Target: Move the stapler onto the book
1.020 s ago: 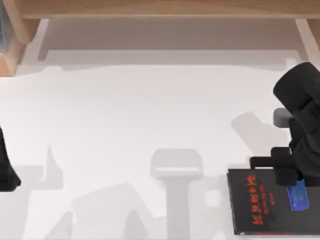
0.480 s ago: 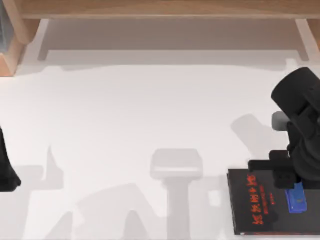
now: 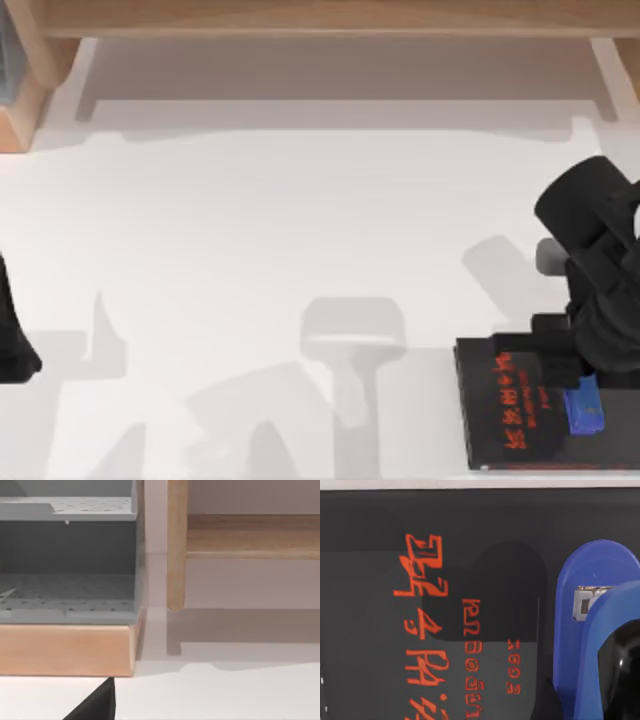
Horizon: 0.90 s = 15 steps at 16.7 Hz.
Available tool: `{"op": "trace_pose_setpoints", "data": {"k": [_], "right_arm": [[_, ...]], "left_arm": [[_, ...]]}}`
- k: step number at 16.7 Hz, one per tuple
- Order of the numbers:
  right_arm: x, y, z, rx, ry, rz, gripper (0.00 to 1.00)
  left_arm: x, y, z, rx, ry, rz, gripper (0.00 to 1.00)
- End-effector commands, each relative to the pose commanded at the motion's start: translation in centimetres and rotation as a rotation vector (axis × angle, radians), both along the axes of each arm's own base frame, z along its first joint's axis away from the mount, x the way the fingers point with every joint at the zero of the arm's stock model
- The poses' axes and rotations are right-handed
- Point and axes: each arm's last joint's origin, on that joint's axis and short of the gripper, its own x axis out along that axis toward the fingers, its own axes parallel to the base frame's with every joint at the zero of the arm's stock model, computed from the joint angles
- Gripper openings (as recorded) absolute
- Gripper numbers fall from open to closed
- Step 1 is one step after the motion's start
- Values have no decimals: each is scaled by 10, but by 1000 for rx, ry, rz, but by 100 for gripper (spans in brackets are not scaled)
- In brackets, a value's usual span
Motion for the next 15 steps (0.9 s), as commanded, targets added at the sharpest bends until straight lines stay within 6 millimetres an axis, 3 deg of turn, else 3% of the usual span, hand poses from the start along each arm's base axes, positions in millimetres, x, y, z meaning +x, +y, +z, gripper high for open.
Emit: {"op": "trace_pose_setpoints", "data": {"k": [13,15], "right_arm": [[0,0,0,0,0,0,98],[0,0,0,0,0,0,100]], "left_arm": [[0,0,0,0,0,0,100],[0,0,0,0,0,0,100]]}}
